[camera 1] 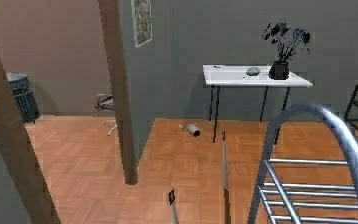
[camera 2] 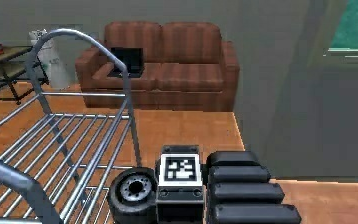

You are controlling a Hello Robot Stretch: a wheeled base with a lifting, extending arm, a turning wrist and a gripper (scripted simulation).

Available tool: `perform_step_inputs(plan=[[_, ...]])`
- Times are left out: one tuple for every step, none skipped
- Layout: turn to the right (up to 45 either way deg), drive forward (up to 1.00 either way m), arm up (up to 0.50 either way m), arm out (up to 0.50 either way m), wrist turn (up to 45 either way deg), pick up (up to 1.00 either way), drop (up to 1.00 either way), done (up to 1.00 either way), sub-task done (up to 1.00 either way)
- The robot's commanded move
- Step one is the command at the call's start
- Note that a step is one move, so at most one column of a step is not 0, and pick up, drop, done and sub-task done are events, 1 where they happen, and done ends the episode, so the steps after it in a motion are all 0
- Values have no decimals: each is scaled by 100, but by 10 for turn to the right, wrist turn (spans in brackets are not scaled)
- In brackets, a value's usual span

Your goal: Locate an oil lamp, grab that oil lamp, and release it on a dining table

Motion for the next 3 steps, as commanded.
perform_step_inputs(plan=[[0, 75, 0, 0, 0, 0, 0, 0, 0], [390, 0, 0, 0, 0, 0, 0, 0, 0], [0, 100, 0, 0, 0, 0, 0, 0, 0]])
